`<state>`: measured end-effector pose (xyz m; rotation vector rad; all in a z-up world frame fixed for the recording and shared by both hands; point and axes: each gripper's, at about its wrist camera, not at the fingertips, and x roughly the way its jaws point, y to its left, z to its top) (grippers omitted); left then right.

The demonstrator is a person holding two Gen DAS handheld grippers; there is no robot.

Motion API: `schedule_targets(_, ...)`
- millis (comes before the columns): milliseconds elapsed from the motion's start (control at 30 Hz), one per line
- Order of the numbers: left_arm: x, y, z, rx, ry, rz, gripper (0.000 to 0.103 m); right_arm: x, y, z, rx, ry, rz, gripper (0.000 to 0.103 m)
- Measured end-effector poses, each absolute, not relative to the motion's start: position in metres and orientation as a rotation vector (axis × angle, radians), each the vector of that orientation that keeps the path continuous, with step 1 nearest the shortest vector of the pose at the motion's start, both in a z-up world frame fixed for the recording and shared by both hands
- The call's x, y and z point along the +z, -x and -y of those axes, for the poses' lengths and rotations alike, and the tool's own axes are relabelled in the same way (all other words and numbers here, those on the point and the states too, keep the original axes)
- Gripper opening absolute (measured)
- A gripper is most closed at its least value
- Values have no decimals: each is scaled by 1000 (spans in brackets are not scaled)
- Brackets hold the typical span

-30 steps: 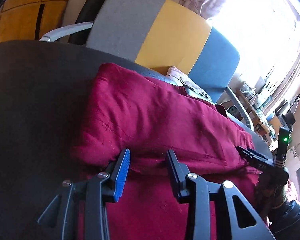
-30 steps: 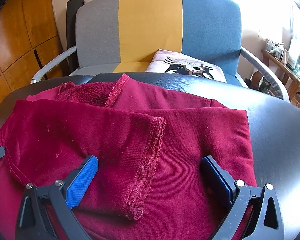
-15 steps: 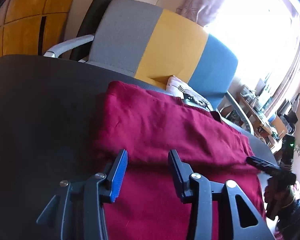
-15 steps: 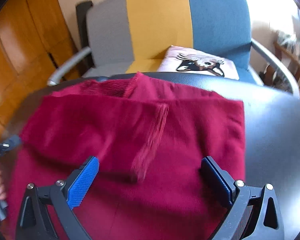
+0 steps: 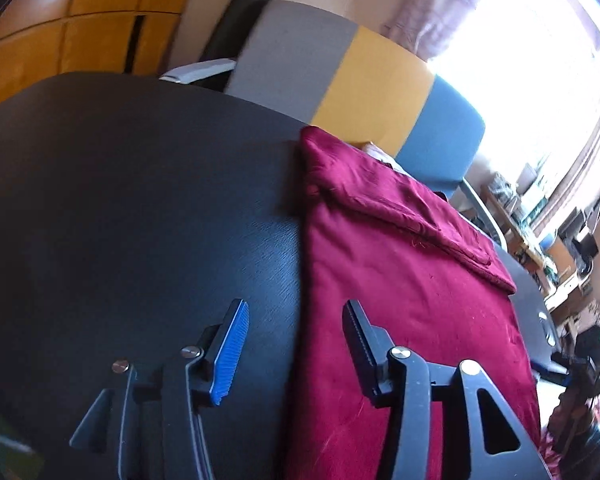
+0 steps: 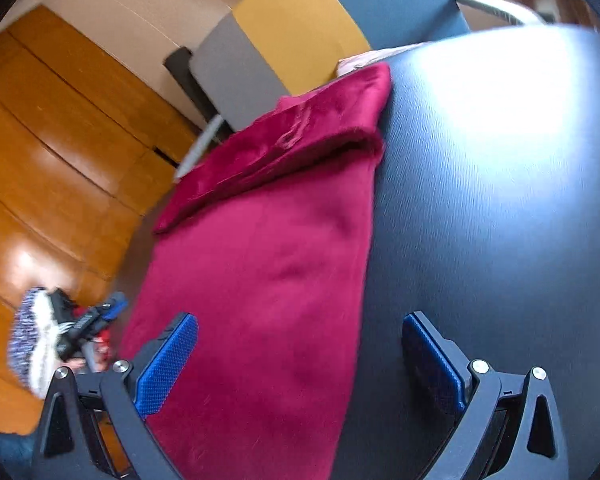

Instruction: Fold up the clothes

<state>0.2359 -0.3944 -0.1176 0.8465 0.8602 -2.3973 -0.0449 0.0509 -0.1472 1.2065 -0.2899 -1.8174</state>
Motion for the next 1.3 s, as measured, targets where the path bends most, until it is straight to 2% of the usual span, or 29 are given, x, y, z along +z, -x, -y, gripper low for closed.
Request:
schedule_targets(200, -136, -266, 379, -2420, -886, -965, 51, -148, 0, -64, -1670, -1191, 330, 103)
schedule_targets(433, -142, -288, 345, -2512, -874, -950, 51, -152, -40, -54, -1555, -1215, 306, 103)
schedule_targets(500, -143, -293, 338, -2524, -884, -944, 51, -154, -49, -52, -1559, -1215, 279, 98)
schedule_targets(567, -143, -292, 331, -2528, -894, -907, 51, -156, -50, -48, -1590, -1216, 257, 83)
schedule_targets(633, -141, -287, 325, -2516, -911, -849, 51, -161, -48, -48, -1646, -1237, 239, 42)
schedule_targets(667, -140, -284, 322, -2502, -921, -817, 50, -163, -47, -48, -1669, -1244, 230, 31)
schedule_targets(700, -139, -281, 318, -2488, -931, -787, 49, -165, -46, -51, -1694, -1252, 223, 16)
schedule_targets(733, -139, -279, 315, -2476, -942, -749, 49, -168, -44, -53, -1700, -1255, 238, 13)
schedule_targets(833, -139, -275, 305, -2451, -977, -641, 47, -172, -44, -53, -1695, -1220, 264, 15)
schedule_targets(900, -138, -276, 302, -2435, -995, -591, 31, -172, -50, -54, -1706, -1174, 239, 15)
schedule_targets(933, -138, -276, 301, -2435, -1003, -594, 16, -170, -54, -51, -1724, -1139, 195, 15)
schedule_targets(967, -138, -277, 302, -2439, -1011, -611, 11, -166, -58, -49, -1742, -1124, 157, 15)
schedule_targets(1133, -134, -278, 299, -2455, -1064, -667, 8, -153, -68, -38, -1787, -1096, 0, 14)
schedule_targets(1300, -127, -303, 300, -2545, -1120, -904, 8, -148, -70, -52, -1720, -1153, -3, 13)
